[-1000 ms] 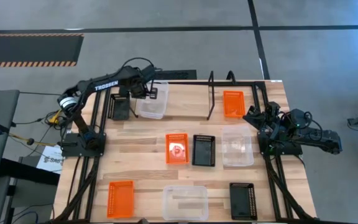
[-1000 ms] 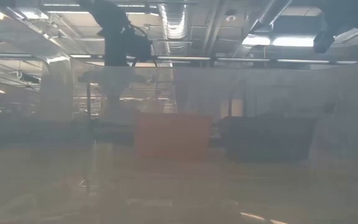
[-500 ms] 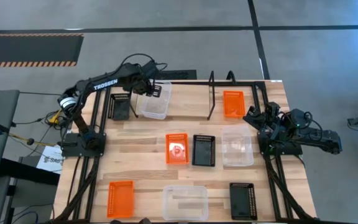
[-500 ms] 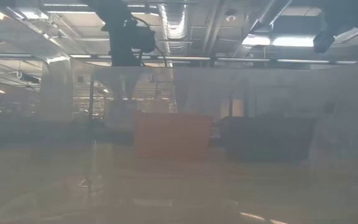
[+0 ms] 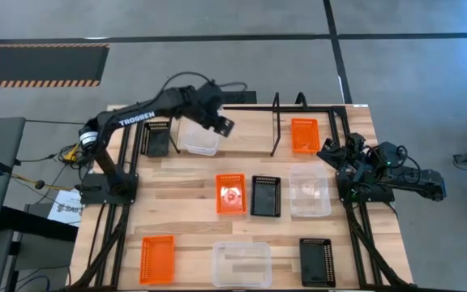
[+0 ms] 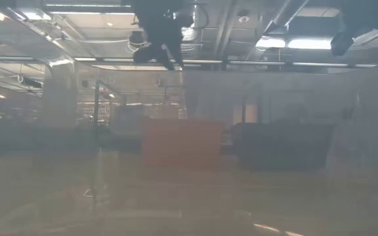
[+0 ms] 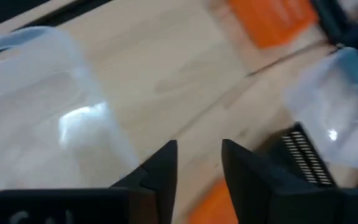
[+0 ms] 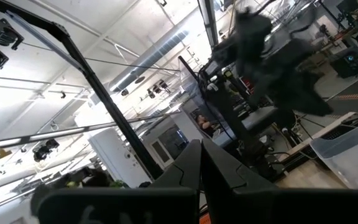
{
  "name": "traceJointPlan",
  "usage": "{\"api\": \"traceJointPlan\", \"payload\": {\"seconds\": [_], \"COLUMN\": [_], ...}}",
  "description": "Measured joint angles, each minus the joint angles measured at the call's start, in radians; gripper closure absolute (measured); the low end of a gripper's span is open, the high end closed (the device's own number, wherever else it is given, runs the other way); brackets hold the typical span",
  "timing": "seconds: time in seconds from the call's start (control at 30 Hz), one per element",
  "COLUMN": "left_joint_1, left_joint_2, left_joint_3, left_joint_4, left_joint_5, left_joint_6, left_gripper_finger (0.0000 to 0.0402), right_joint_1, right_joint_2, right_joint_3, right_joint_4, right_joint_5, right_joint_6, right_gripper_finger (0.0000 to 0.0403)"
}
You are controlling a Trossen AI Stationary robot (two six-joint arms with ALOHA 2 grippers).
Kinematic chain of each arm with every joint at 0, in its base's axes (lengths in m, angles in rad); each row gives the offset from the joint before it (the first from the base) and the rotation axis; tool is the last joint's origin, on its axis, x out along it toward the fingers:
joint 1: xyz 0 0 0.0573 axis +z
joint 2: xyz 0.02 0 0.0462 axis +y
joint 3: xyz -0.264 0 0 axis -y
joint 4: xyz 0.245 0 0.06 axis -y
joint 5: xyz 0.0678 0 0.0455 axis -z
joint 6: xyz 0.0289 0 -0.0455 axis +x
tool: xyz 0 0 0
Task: Stack baskets on shelf by color
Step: Put the top left transparent bin on the shelf
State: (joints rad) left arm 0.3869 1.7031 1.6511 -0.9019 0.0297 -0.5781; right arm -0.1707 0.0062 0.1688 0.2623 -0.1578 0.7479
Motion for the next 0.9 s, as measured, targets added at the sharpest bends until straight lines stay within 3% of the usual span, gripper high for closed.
{"api": "traceJointPlan", "payload": {"seconds": [0.2,0.53,0.77,0.9], "left_joint_1": [-0.083,-0.082,-0.082,-0.067], "left_joint_2": [0.050,0.211,0.228,0.219], "left_joint_3": [-0.010,-0.009,-0.009,-0.008], "left_joint_4": [-0.008,0.040,0.007,-0.027], "left_joint_5": [-0.175,-0.150,-0.350,-0.383], "left_joint_6": [-0.012,0.014,0.097,0.122], "left_gripper_finger": [0.0390,0.0401,0.0401,0.0401], "right_joint_1": [0.000,-0.001,0.000,0.000], "right_joint_2": [0.000,0.000,0.000,0.000], "right_joint_3": [0.000,0.000,0.000,0.000], "right_joint_4": [0.000,-0.004,-0.008,-0.007], "right_joint_5": [0.001,0.017,0.021,0.025], "right_joint_6": [0.000,0.000,0.003,0.003], "right_gripper_finger": [0.0370,0.0370,0.0370,0.0370]}}
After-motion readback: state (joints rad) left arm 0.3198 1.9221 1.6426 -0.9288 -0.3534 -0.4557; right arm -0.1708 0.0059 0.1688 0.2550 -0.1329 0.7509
